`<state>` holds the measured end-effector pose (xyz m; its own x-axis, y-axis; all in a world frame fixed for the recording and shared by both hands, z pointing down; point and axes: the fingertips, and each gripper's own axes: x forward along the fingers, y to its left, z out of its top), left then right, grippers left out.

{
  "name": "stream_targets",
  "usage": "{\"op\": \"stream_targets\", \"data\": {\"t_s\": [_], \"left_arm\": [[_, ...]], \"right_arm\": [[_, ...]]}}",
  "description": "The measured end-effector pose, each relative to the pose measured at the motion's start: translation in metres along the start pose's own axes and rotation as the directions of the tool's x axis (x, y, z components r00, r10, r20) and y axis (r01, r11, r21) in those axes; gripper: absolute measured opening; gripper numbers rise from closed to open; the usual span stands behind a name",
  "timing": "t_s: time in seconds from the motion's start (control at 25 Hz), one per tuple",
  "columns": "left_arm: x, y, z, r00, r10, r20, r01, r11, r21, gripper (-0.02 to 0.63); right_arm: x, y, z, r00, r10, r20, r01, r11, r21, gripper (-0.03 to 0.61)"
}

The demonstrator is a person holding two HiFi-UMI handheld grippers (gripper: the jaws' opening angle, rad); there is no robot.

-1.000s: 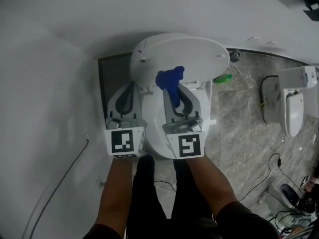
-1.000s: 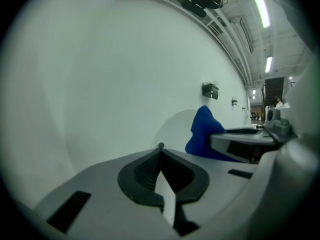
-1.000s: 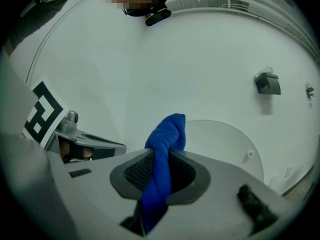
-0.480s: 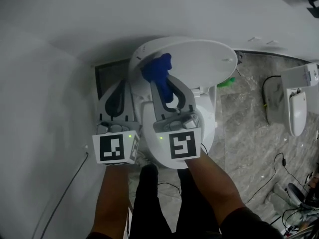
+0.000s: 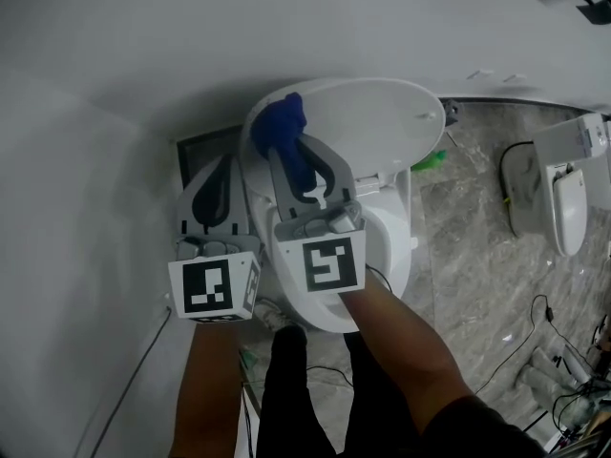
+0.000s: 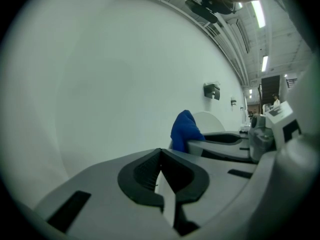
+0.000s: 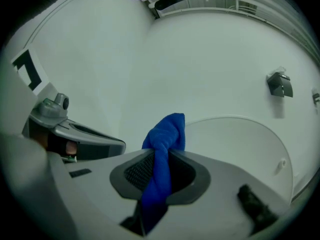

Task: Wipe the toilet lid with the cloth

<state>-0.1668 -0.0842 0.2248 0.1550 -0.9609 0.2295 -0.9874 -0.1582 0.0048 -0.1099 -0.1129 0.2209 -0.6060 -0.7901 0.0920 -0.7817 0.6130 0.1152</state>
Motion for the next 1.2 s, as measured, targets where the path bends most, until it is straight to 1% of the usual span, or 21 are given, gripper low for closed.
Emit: {"op": "stream_targets", "data": {"t_s": [0.32, 0.44, 0.6, 0.88, 1.04, 1.2], "left_arm": [[0.014, -0.007, 0.005, 1.000, -0.011, -0.002, 0.011, 1.000, 0.015, 0.008], [0.017, -0.010, 0.006, 1.000, -0.009, 0.004, 0.008, 1.000, 0.008, 0.008], [0.023, -0.020, 0.005, 1.000, -0.008, 0.007, 0.008, 1.000, 0.005, 0.008], [0.037, -0.056, 0.016, 0.999, -0.050, 0.021, 0.050, 0.999, 0.012, 0.008], [0.046, -0.081, 0.017, 0.996, -0.082, 0.023, 0.082, 0.997, 0.007, 0.008], [0.056, -0.106, 0.018, 0.993, -0.116, 0.018, 0.116, 0.993, 0.017, 0.008]], "right_arm": [[0.014, -0.021, -0.002, 0.999, -0.046, -0.021, 0.046, 0.999, -0.021, 0.064], [0.016, -0.029, 0.000, 0.998, -0.058, -0.020, 0.057, 0.997, -0.058, 0.064], [0.009, -0.054, -0.004, 0.992, -0.125, -0.009, 0.124, 0.991, -0.041, 0.064], [-0.009, -0.116, -0.013, 0.969, -0.247, -0.020, 0.246, 0.969, -0.040, 0.064], [-0.025, -0.152, -0.024, 0.947, -0.319, -0.043, 0.317, 0.948, -0.038, 0.064], [-0.039, -0.179, -0.032, 0.929, -0.365, -0.063, 0.362, 0.930, -0.061, 0.064]]}}
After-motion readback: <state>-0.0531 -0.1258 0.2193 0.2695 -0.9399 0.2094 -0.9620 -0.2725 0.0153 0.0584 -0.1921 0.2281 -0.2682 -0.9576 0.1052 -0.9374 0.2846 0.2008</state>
